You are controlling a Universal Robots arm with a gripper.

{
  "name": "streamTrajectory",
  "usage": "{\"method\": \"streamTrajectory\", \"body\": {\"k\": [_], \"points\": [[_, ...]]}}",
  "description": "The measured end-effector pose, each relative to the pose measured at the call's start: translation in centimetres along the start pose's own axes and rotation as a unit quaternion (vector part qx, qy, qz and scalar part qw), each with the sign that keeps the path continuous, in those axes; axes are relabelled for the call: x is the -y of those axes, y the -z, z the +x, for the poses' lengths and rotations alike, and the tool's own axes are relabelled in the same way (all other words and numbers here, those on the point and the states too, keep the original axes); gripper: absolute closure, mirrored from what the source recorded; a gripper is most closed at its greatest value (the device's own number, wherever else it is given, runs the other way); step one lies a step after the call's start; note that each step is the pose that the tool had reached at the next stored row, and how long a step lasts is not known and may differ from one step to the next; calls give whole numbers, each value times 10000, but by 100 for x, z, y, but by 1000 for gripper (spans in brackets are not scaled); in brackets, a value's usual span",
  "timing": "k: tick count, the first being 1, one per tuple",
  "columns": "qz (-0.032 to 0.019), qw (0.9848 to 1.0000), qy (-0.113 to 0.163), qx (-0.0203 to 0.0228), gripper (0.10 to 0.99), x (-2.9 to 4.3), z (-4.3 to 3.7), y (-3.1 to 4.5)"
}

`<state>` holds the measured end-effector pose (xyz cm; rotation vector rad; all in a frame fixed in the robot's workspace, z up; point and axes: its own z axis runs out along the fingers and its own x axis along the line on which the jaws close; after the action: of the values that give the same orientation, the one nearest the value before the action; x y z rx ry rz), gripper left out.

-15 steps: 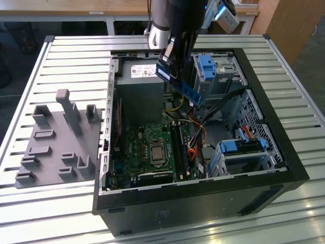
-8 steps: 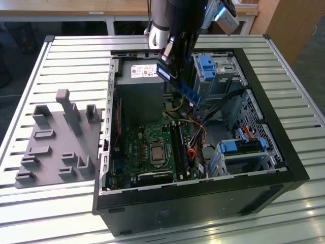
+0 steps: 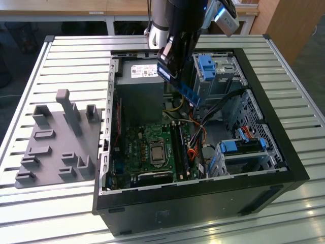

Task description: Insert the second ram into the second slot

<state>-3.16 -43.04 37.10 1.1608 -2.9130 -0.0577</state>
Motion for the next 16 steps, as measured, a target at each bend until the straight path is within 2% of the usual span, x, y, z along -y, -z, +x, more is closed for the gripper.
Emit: {"method": "streamTrajectory", "body": {"k": [16], "points": [[5, 9991, -426, 14, 949, 0, 0, -1]]}}
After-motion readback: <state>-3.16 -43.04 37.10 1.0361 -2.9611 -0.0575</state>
